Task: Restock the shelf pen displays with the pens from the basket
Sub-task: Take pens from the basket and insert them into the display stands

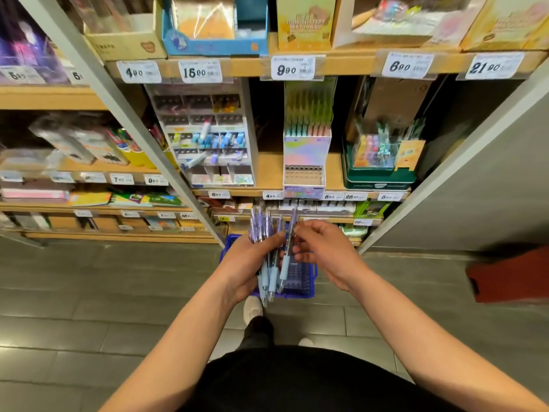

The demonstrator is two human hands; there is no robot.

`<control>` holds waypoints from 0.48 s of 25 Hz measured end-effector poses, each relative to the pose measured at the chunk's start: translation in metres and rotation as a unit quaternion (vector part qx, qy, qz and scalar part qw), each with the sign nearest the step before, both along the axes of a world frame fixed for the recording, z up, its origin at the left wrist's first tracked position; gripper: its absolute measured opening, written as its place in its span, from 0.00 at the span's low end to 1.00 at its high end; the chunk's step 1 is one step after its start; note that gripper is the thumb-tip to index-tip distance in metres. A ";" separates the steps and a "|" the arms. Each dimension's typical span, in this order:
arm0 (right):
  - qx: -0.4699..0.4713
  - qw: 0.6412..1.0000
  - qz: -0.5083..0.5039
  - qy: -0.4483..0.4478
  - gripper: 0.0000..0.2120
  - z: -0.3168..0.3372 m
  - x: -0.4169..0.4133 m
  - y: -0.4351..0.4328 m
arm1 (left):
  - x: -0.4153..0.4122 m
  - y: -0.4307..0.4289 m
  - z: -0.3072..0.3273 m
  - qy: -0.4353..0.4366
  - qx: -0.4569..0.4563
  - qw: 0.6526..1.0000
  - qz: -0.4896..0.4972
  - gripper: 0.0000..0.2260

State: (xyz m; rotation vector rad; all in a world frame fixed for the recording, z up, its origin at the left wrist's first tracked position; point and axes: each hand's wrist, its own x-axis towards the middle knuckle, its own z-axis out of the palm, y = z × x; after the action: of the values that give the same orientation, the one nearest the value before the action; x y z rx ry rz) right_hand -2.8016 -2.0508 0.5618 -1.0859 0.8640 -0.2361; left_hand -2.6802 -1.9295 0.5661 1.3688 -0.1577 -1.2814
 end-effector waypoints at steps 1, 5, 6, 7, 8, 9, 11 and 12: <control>-0.003 1.000 -0.005 0.001 0.05 0.001 0.007 -0.005 | 0.008 -0.008 0.002 -0.007 -0.006 1.000 -0.013 0.10; -0.026 0.999 -0.021 -0.007 0.04 0.009 0.037 -0.025 | 0.044 -0.038 0.013 -0.038 -0.003 0.998 -0.047 0.11; -0.038 0.999 -0.025 -0.005 0.04 0.011 0.047 -0.031 | 0.055 -0.046 0.013 -0.051 -0.007 0.997 -0.056 0.11; -0.047 0.998 -0.029 -0.002 0.04 0.013 0.056 -0.037 | 0.065 -0.053 0.012 -0.059 -0.014 0.996 -0.063 0.12; -0.053 0.998 -0.034 -0.001 0.04 0.014 0.066 -0.043 | 0.076 -0.059 0.012 -0.059 -0.018 0.996 -0.065 0.12; -0.057 0.998 -0.039 -0.001 0.04 0.015 0.075 -0.048 | 0.086 -0.064 0.012 -0.052 -0.021 0.996 -0.065 0.12; -0.064 0.996 -0.054 -0.001 0.04 0.014 0.088 -0.056 | 0.106 -0.070 0.008 -0.025 -0.019 0.998 -0.060 0.13; -0.067 0.996 -0.062 -0.001 0.04 0.013 0.093 -0.059 | 0.114 -0.072 0.006 -0.008 -0.014 0.998 -0.058 0.14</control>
State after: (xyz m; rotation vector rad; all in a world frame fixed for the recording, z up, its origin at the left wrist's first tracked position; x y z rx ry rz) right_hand -2.7087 -2.1094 0.5747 -1.1570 0.9248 -0.4041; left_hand -2.5665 -2.0013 0.5720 1.3625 -0.2678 -1.3594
